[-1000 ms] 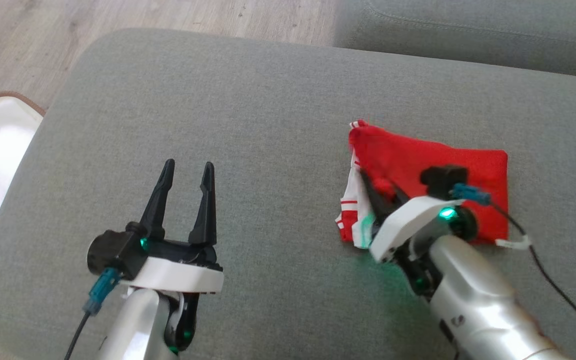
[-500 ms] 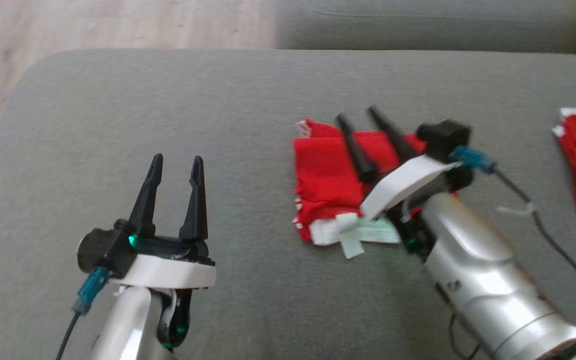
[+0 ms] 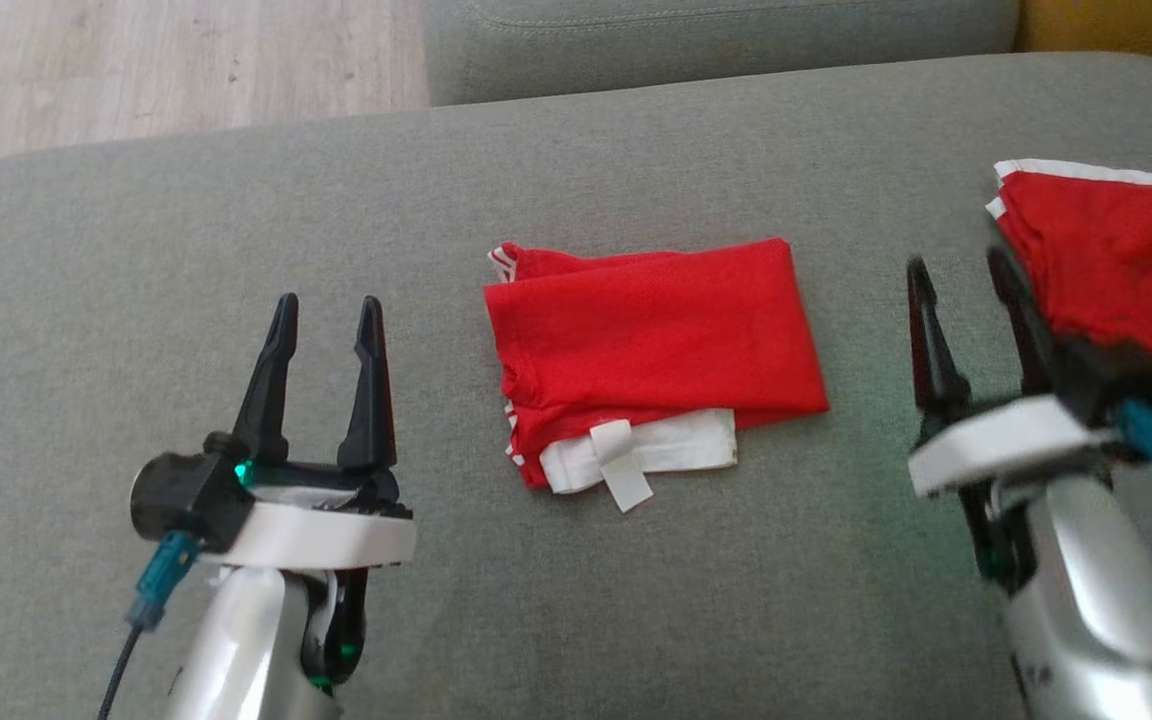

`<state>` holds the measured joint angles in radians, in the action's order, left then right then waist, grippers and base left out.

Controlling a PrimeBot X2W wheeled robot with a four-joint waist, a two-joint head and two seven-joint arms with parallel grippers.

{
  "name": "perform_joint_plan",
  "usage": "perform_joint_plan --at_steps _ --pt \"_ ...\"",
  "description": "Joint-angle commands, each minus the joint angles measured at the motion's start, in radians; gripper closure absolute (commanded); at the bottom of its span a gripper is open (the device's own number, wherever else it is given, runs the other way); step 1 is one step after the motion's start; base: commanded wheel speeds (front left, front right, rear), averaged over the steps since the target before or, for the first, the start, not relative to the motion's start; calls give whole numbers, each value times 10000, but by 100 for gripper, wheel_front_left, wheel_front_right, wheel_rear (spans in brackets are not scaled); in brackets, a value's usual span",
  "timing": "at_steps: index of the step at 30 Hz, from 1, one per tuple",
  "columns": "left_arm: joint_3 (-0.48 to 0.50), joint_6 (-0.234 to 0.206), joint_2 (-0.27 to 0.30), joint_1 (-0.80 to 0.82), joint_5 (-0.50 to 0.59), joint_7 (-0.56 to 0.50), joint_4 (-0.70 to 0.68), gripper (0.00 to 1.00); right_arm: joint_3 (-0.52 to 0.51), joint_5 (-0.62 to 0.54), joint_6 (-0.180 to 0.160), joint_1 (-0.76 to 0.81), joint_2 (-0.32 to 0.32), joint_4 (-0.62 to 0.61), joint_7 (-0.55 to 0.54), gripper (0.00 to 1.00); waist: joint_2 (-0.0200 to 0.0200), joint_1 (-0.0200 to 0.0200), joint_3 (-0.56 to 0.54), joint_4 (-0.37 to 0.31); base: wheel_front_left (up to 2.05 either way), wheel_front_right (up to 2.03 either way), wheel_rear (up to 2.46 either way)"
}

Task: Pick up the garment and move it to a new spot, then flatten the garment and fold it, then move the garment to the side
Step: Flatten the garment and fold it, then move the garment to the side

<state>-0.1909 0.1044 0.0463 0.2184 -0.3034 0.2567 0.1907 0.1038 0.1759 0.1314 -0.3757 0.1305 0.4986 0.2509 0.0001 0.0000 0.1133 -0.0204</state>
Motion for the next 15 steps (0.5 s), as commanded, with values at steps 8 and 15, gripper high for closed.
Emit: perform_joint_plan --at_steps 8,15 --pt "421 -3 39 -209 220 51 -305 0 -880 -659 -7 1327 -707 -1543 108 0 -1 0 10 -114 0 0 0" --pt "253 7 39 -210 227 51 -268 0 -981 -779 -7 1404 -793 -1704 108 0 -1 0 102 40 0 0 0"
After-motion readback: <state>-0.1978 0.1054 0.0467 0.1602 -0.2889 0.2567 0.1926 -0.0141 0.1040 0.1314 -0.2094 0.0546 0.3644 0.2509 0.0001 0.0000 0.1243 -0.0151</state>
